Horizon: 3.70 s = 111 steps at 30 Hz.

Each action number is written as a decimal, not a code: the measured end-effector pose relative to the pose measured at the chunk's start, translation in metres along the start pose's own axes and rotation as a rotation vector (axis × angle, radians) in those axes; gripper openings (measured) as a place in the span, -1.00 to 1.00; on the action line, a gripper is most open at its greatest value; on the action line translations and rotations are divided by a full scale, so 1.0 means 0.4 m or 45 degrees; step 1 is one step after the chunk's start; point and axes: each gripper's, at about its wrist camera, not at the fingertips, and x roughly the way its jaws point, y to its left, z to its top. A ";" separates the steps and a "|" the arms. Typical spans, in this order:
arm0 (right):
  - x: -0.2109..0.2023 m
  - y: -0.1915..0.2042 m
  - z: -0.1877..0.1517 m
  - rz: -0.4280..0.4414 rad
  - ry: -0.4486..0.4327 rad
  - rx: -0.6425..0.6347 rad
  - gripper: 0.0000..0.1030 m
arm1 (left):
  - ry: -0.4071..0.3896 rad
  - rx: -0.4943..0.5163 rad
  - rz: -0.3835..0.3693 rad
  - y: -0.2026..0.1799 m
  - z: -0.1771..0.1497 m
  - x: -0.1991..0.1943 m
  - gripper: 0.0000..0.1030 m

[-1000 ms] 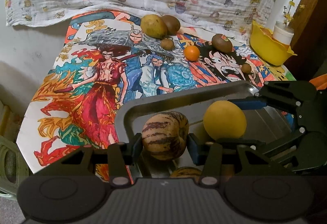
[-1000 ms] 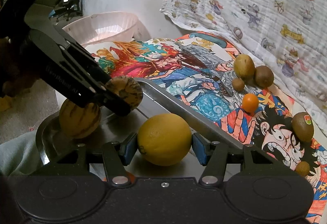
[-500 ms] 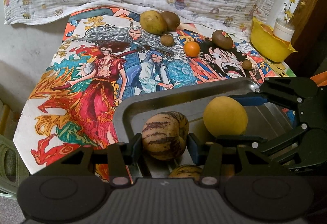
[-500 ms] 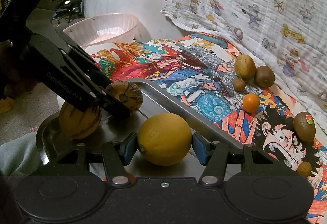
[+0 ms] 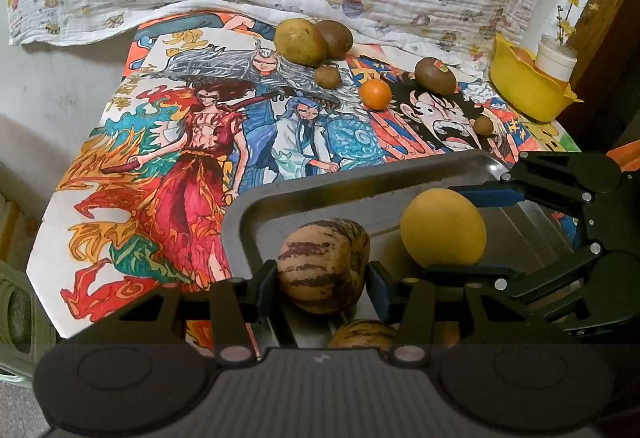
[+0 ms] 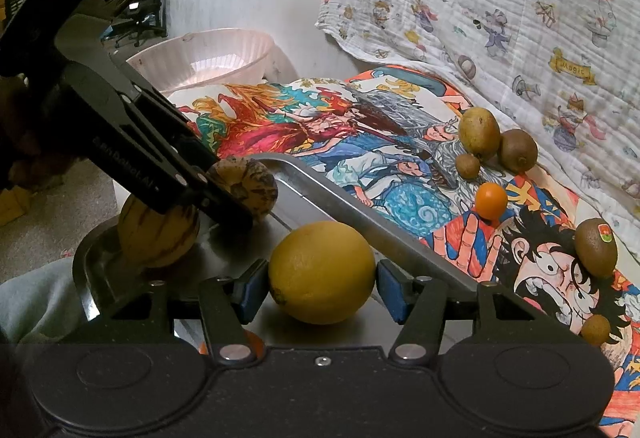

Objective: Organize fruits
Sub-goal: 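Lower and open left gripper on tray while right gripper releases lemon beside it, then move both grippers away from tray back toward remaining fruits, then bring right gripper around small orange while left gripper approaches small kiwi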

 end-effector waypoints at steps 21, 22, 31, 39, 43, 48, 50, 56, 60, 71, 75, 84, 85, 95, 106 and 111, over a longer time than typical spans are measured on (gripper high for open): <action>-0.137 -0.018 -0.019 0.085 -0.019 0.093 0.92 | -0.063 0.115 0.103 -0.033 -0.015 -0.117 0.99; -0.144 -0.018 -0.020 0.086 -0.009 0.098 0.93 | -0.052 0.130 0.108 -0.037 -0.016 -0.119 0.99; -0.186 -0.055 -0.062 0.037 0.086 0.114 0.99 | 0.093 0.327 0.095 -0.089 -0.020 -0.110 0.99; -0.201 -0.107 -0.093 -0.041 0.136 0.099 0.99 | 0.175 0.450 0.043 -0.135 -0.006 -0.098 0.99; -0.206 -0.147 -0.091 -0.083 0.119 0.118 0.99 | 0.198 0.416 -0.009 -0.136 0.031 -0.094 0.99; -0.213 -0.203 -0.067 -0.121 0.078 0.125 0.99 | 0.182 0.401 0.009 -0.128 0.097 -0.087 0.99; -0.212 -0.225 -0.053 -0.139 0.071 0.115 0.99 | 0.171 0.409 0.040 -0.122 0.128 -0.082 0.99; -0.190 -0.288 -0.005 -0.170 0.038 0.104 0.99 | 0.131 0.399 0.106 -0.091 0.222 -0.055 0.99; -0.150 -0.329 0.033 -0.203 -0.014 0.148 0.99 | 0.072 0.356 0.156 -0.058 0.277 -0.007 0.99; 0.023 -0.362 0.069 -0.203 -0.065 0.083 0.98 | 0.000 0.329 0.191 -0.008 0.370 0.181 0.99; 0.070 -0.353 0.068 -0.196 -0.052 -0.010 0.95 | -0.057 0.416 0.171 -0.004 0.382 0.224 0.99; 0.141 -0.375 0.074 -0.136 -0.013 -0.014 0.65 | -0.077 0.521 0.116 -0.006 0.407 0.292 0.83; 0.146 -0.379 0.074 -0.128 -0.013 -0.004 0.60 | -0.071 0.517 0.105 -0.006 0.409 0.298 0.79; 0.177 -0.385 0.078 -0.079 -0.018 0.025 0.25 | -0.035 0.473 -0.001 -0.005 0.420 0.336 0.51; 0.210 -0.386 0.077 -0.056 -0.002 0.044 -0.09 | 0.006 0.391 -0.066 0.003 0.445 0.367 0.15; 0.215 -0.386 0.078 -0.044 0.000 0.055 -0.20 | 0.026 0.355 -0.083 0.010 0.450 0.379 -0.03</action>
